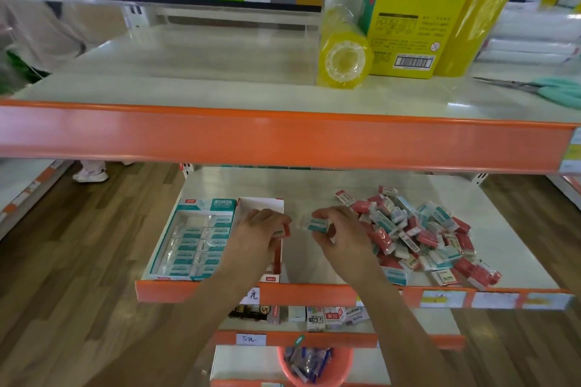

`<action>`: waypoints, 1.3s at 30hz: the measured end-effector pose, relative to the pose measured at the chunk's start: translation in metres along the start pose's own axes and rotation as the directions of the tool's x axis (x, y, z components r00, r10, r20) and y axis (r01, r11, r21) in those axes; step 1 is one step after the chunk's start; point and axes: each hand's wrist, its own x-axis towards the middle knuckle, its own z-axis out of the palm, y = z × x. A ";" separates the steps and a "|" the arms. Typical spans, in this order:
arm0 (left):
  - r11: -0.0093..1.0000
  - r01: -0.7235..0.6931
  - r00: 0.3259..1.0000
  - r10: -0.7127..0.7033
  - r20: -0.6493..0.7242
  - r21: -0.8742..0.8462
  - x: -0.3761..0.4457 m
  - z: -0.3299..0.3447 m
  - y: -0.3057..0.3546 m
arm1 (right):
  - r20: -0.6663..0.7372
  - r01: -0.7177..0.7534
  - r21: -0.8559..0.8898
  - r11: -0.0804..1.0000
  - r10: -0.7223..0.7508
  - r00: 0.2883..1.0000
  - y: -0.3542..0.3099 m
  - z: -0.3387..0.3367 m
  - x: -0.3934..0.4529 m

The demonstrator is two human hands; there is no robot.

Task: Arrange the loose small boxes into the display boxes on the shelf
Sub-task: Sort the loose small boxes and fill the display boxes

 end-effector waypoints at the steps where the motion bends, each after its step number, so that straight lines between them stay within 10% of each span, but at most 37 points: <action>1: 1.000 0.019 1.000 -0.019 -0.001 0.009 0.000 -0.004 -0.007 | 0.007 -0.004 0.011 1.000 0.004 1.000 -0.006 0.005 0.003; 28: 0.980 0.166 0.945 -0.189 0.269 0.106 0.009 0.012 -0.065 | 0.127 -0.165 0.012 0.986 0.163 0.978 -0.045 0.060 0.032; 34: 0.998 0.030 0.999 -0.027 0.046 -0.053 -0.007 -0.003 -0.068 | 0.106 -0.149 -0.025 0.989 0.151 0.983 -0.053 0.065 0.038; 39: 0.983 0.180 0.983 -0.181 0.019 0.033 -0.017 -0.024 -0.091 | 0.123 -0.092 -0.020 0.996 0.094 0.988 -0.077 0.079 0.046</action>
